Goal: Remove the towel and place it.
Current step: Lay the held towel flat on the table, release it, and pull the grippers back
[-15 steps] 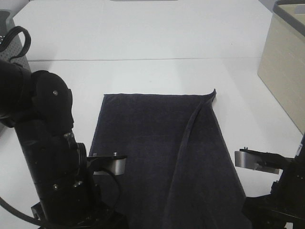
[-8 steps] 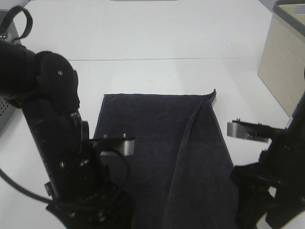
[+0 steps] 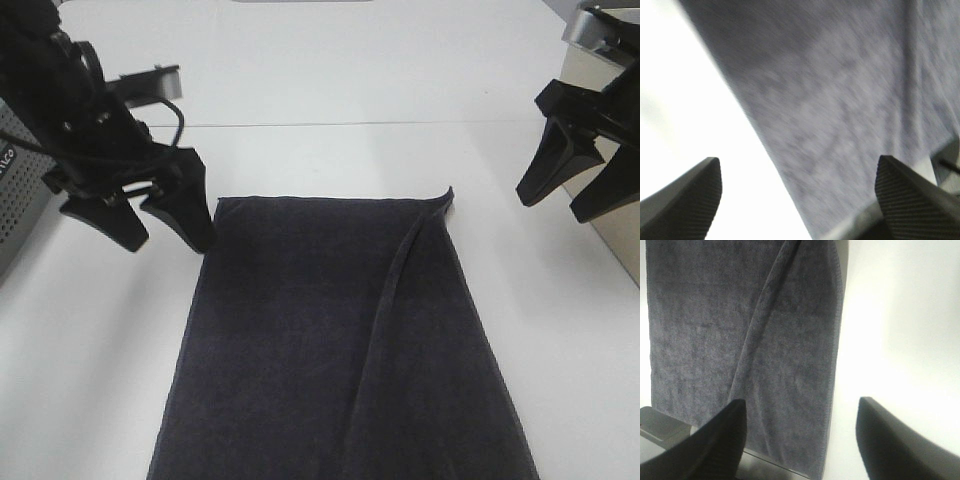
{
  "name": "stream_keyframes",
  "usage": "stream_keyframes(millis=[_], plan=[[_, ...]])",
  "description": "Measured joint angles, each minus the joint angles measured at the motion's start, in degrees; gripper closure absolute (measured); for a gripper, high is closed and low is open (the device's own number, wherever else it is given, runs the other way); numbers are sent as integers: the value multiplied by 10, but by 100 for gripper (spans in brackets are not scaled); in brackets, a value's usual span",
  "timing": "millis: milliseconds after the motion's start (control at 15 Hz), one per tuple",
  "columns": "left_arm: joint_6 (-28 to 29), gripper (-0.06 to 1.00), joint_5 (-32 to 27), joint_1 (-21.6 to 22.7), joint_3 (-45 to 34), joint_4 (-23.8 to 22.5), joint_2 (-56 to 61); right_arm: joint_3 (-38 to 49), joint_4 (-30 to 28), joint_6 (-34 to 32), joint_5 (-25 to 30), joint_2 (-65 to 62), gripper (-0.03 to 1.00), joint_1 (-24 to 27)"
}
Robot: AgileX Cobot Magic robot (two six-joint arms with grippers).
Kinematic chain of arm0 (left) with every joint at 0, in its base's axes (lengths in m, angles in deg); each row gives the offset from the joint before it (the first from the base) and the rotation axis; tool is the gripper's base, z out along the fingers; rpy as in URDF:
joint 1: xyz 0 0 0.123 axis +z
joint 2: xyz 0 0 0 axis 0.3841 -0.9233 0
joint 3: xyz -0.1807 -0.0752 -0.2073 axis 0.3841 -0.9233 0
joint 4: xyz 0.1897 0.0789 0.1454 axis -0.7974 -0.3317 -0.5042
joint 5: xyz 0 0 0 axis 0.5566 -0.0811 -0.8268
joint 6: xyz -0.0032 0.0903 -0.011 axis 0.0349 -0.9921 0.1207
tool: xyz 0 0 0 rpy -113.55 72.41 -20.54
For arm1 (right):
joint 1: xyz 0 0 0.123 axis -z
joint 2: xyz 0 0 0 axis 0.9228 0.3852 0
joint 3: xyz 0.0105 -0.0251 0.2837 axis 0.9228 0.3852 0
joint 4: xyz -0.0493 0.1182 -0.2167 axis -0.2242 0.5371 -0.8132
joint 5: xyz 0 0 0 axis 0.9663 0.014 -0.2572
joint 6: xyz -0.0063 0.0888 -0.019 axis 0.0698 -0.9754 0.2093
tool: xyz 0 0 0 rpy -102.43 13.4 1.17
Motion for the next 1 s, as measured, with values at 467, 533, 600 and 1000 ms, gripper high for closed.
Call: stream_keyframes(millis=[467, 533, 600, 1000], plan=[[-49, 16, 19, 95, 147, -4, -132, -226, 29, 37, 43, 213, 33, 0], [-53, 16, 19, 96, 170, -3, -157, -263, 32, 41, 49, 249, 33, 1], [-56, 16, 19, 96, 193, -3, -184, -296, 38, 41, 54, 279, 33, 5], [-60, 16, 13, 96, 312, 18, -307, -407, 71, 41, 62, 411, 27, 40]])
